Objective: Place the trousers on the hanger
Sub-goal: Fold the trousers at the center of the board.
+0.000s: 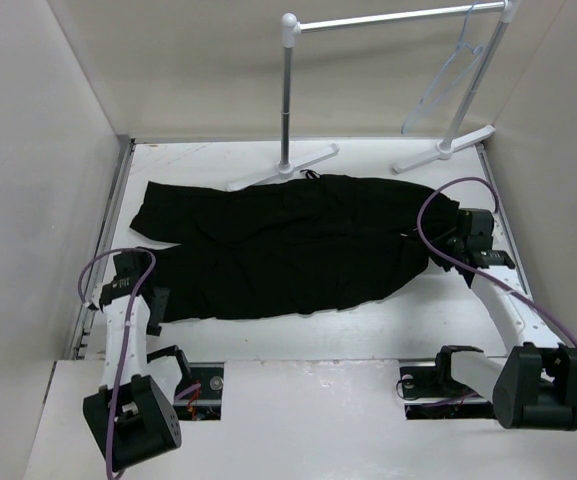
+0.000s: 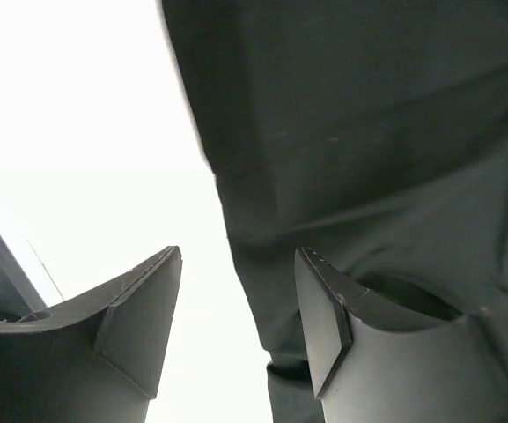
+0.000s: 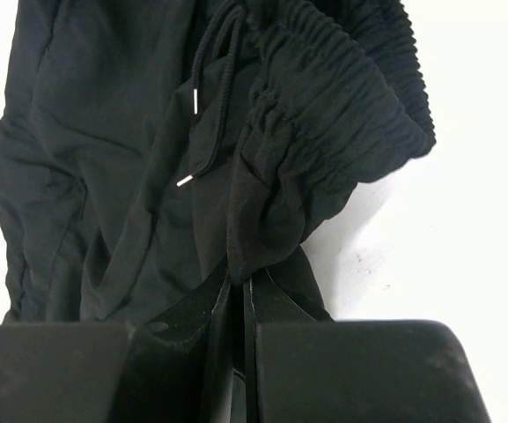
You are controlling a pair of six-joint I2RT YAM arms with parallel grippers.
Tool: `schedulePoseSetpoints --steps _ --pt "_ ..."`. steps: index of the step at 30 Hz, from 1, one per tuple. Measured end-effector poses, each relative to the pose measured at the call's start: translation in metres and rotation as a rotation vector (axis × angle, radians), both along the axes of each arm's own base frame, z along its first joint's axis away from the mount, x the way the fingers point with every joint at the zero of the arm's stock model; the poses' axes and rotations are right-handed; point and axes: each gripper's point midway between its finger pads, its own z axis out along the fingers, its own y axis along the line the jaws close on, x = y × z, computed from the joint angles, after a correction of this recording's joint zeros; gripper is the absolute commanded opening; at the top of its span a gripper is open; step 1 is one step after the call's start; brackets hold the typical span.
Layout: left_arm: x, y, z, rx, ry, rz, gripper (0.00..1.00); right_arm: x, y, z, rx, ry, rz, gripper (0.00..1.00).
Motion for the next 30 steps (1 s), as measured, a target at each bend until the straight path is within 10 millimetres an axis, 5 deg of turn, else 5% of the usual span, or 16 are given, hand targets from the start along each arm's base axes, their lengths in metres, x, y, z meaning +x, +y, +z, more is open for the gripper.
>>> schedulePoseSetpoints --steps 6,10,14,18,21,26,30 --pt "0.001 0.004 -0.018 -0.009 0.004 0.043 0.5 0.0 0.002 0.0 0.002 0.0 0.008 0.09" --pt "0.008 0.009 -0.028 -0.003 -0.012 0.058 0.33 0.0 0.002 0.0 0.002 -0.001 0.008 0.09" --pt "0.025 0.017 -0.029 0.016 -0.061 0.064 0.06 -0.001 0.001 0.001 0.002 -0.006 0.004 0.09" --pt "0.033 0.02 -0.023 0.031 -0.084 0.048 0.02 -0.002 -0.002 0.006 -0.001 -0.021 -0.003 0.08" --pt "0.052 0.025 0.01 0.082 -0.123 -0.004 0.02 -0.005 -0.007 0.008 -0.009 -0.022 -0.015 0.08" --pt "0.125 0.042 0.113 0.242 -0.323 -0.101 0.02 -0.004 -0.022 0.017 -0.038 -0.018 -0.056 0.07" --pt "0.168 0.054 0.141 0.3 -0.351 -0.14 0.02 0.014 -0.032 0.038 -0.056 -0.045 -0.084 0.07"
